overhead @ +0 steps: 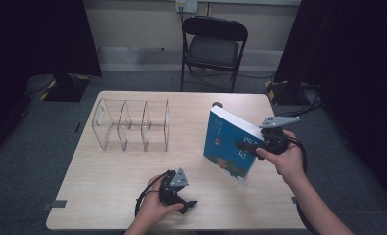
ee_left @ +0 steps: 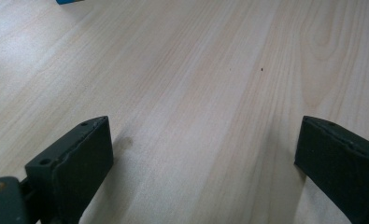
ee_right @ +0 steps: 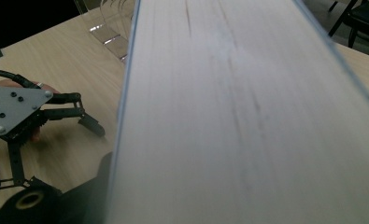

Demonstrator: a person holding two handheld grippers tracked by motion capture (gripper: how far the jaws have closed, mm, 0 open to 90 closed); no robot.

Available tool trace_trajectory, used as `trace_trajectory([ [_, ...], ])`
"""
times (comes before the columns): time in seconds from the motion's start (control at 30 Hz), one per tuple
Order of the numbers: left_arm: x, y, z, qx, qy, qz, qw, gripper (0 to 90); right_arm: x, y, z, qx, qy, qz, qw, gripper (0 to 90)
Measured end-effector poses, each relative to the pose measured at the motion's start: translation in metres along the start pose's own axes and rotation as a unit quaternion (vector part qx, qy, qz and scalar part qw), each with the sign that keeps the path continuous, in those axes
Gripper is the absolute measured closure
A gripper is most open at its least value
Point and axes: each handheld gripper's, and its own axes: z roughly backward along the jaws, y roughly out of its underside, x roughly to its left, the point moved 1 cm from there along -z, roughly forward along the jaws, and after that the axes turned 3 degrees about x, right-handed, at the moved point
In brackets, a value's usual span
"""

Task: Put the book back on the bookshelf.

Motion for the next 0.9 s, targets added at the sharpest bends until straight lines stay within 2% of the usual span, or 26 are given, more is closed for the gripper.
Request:
trace_trajectory([
  [0.17, 0.0, 0.0, 0.0, 0.0, 0.0, 0.0, 1.0, 3.8, 0.0, -0.001, 0.0, 0.008, 0.001, 0.001, 1.0, 56.6],
  [0.2, 0.0, 0.0, 0.0, 0.0, 0.0, 0.0, 1.0, 3.8, 0.001, -0.001, 0.001, 0.009, 0.009, 0.004, 0.9999, 58.3],
  [0.37, 0.0, 0.0, 0.0, -0.001, 0.0, 0.001, 1.0, 3.7, 0.003, -0.001, 0.001, 0.008, 0.007, 0.009, 0.9999, 60.5],
  [0.53, 0.0, 0.0, 0.0, 0.0, 0.0, 0.0, 1.0, 3.8, 0.004, -0.001, 0.001, 0.003, 0.012, -0.003, 0.9999, 61.2],
  [0.73, 0.0, 0.0, 0.0, -0.002, 0.001, 0.001, 1.0, 3.8, 0.013, 0.001, 0.001, -0.012, 0.018, 0.005, 0.9998, 61.5],
  [0.8, 0.0, 0.0, 0.0, -0.003, 0.001, 0.002, 1.0, 3.8, 0.015, 0.002, 0.004, -0.024, 0.015, 0.001, 0.9996, 61.7],
  [0.9, 0.001, 0.0, 0.0, -0.003, -0.001, 0.0, 1.0, 4.9, 0.019, 0.002, 0.011, -0.038, 0.007, 0.006, 0.9992, 61.8],
])
